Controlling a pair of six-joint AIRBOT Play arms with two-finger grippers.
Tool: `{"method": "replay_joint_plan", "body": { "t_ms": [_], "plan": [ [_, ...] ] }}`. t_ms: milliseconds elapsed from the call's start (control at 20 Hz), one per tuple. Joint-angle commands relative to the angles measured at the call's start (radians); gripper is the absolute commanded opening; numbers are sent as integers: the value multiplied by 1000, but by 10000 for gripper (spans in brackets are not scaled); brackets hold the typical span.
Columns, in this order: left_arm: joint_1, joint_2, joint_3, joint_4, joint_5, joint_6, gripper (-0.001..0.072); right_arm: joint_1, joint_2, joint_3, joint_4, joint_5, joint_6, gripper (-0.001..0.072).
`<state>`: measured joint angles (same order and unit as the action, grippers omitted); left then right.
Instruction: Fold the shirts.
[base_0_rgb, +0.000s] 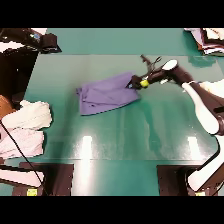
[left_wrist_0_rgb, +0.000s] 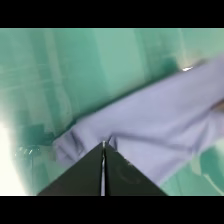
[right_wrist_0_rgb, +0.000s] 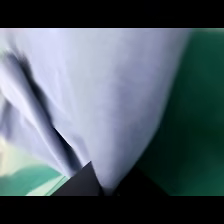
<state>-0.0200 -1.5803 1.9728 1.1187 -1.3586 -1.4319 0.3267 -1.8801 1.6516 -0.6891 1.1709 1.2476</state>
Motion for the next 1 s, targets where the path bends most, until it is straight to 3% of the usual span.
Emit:
{"method": "replay_joint_plan", "body": {
  "t_ms": [0, 200, 550, 750, 950],
  "plan": [
    [-78, 0, 0, -5, 17, 9, 24, -121, 100, 109, -239, 9, 72, 12],
    [-186, 0, 0, -5, 51, 19, 24, -359, 242, 201, -414, 18, 91, 12],
    [-309, 0, 0, -5, 59, 18, 25, -776, 301, 216, -410, 24, 90, 13],
    [-330, 0, 0, -4, 79, 18, 25, -900, 301, 217, -396, 15, 88, 12],
    [-330, -1, 0, -5, 92, 18, 25, -957, 308, 217, -205, 16, 31, 12]
  ]
}}
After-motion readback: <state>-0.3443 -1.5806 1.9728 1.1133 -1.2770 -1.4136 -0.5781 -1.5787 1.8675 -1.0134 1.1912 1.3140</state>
